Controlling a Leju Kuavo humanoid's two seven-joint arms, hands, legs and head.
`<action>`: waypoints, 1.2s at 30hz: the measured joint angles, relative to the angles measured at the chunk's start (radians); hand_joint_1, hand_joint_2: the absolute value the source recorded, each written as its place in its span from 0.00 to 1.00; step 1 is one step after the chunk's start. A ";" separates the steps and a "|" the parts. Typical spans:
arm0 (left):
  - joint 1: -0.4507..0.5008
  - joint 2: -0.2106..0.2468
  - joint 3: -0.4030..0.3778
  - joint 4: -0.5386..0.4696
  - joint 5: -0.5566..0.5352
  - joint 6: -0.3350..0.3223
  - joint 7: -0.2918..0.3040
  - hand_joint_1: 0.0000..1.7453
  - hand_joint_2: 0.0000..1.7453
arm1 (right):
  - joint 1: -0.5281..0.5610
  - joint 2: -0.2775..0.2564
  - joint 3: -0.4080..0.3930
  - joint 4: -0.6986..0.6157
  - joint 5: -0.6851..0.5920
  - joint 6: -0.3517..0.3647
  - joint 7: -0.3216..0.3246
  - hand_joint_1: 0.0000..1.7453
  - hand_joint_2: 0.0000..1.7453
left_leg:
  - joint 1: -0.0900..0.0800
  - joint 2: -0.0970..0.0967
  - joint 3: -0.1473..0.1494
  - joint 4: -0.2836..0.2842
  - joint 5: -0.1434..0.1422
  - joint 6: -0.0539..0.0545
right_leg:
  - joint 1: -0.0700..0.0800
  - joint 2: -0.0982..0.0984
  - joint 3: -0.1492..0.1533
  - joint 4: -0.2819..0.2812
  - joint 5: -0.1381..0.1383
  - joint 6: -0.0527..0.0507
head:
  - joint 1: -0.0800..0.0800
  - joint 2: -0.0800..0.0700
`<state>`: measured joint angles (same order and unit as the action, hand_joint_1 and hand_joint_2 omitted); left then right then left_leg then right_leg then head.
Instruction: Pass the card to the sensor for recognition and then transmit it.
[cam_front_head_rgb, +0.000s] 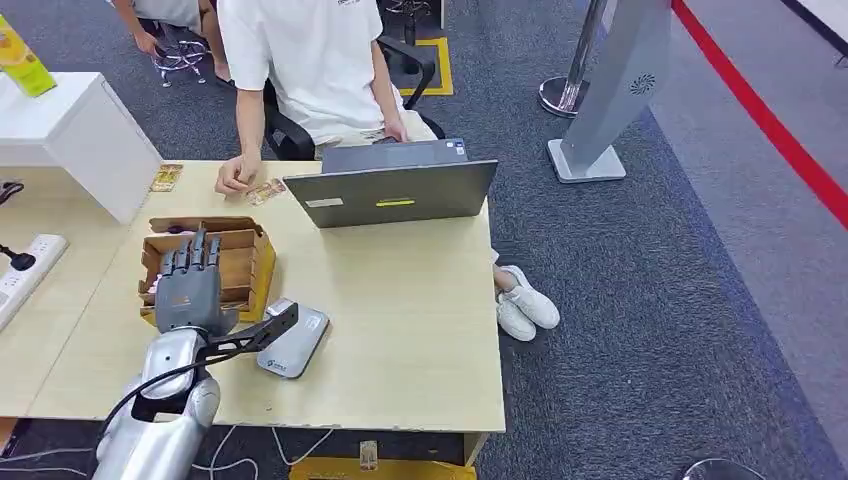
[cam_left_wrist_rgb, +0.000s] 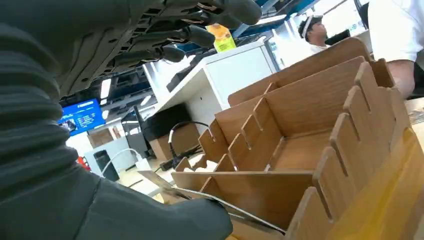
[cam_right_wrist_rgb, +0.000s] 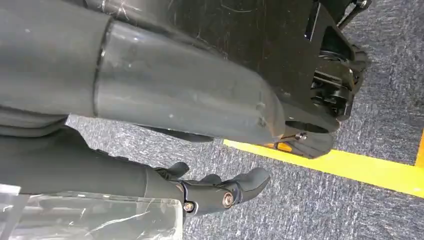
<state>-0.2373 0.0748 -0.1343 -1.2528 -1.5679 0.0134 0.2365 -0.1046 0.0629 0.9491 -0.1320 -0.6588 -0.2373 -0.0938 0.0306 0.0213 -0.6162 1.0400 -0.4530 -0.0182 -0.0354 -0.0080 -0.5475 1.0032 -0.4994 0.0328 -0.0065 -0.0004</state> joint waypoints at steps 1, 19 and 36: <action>-0.001 -0.001 0.000 0.004 0.000 0.000 0.000 0.00 1.00 | 0.000 0.000 0.000 0.000 0.000 0.000 0.002 0.00 0.00 | 0.000 0.000 0.000 0.000 0.000 0.000 | 0.000 0.000 0.000 0.000 0.000 0.000 | 0.000 0.000; -0.015 -0.010 0.000 0.061 -0.001 -0.023 0.033 0.00 1.00 | 0.000 0.000 0.021 0.001 -0.011 0.002 0.010 0.00 0.00 | 0.000 0.000 0.000 0.000 0.000 0.000 | 0.000 0.000 0.000 0.000 0.000 0.000 | 0.000 0.000; -0.026 -0.019 0.010 0.071 -0.003 -0.020 -0.022 1.00 1.00 | -0.001 -0.001 0.025 0.001 -0.020 0.002 0.010 0.00 0.00 | 0.000 0.000 0.000 0.000 0.000 0.000 | 0.000 0.000 0.000 0.000 0.000 0.000 | 0.000 0.000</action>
<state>-0.2632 0.0561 -0.1247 -1.1818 -1.5705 -0.0065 0.2144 -0.1053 0.0622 0.9743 -0.1312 -0.6786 -0.2350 -0.0839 0.0306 0.0213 -0.6162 1.0400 -0.4530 -0.0182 -0.0353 -0.0080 -0.5473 1.0032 -0.4994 0.0329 -0.0065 -0.0004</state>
